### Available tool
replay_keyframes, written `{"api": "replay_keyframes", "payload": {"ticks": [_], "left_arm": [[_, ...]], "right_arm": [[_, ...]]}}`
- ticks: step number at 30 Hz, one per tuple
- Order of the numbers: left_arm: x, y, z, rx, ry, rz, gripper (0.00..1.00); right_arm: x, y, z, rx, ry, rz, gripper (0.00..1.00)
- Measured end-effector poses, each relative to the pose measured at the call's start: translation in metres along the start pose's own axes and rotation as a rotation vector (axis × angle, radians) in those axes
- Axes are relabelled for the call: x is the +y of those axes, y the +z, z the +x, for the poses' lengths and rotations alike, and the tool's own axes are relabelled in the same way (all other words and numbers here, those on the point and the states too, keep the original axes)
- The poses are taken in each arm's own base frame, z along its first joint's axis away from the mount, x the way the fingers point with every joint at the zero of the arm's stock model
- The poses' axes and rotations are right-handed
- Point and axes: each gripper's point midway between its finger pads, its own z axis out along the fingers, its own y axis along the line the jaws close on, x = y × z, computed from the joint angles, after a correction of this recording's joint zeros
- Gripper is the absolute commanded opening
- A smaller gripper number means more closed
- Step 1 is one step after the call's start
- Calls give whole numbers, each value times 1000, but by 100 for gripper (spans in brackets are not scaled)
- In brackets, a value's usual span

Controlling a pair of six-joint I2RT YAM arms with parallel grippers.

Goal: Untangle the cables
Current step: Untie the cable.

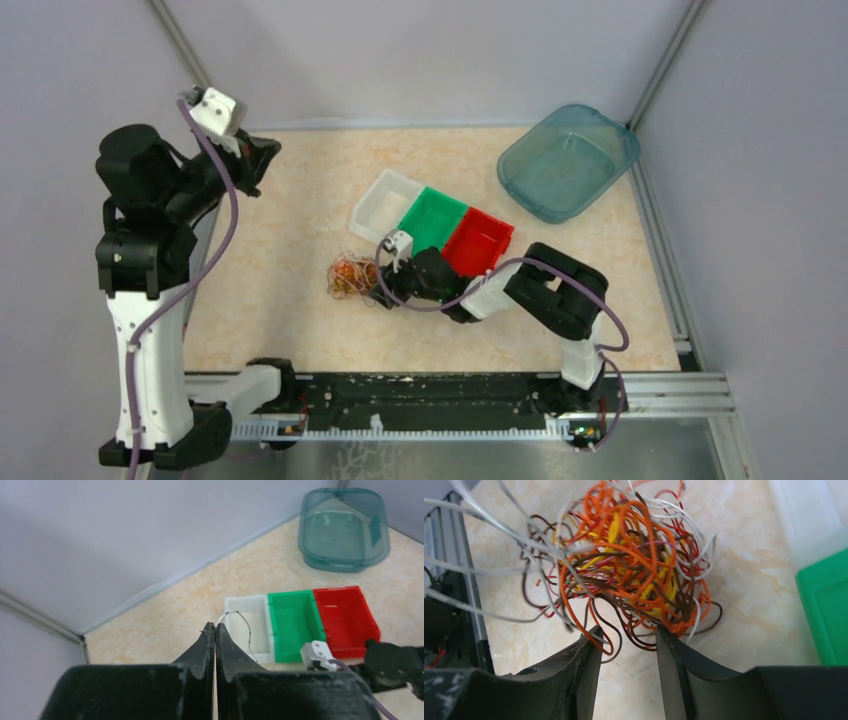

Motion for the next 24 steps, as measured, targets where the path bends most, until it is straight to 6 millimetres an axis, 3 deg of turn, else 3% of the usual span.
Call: {"api": "replay_keyframes", "payload": {"ticks": [5,11,24], "left_arm": [[29,-12,-26,-81,62,-174,0],[51,-32,-64,-211,121,-329,0],[78,-78,-150,-512,262,-557,0]], "right_arm": [[-7,-10,20,25,23,25,44],[-11,-19,27,17,35,41,44],[-3,-28,7,-48,36,27,44]]}}
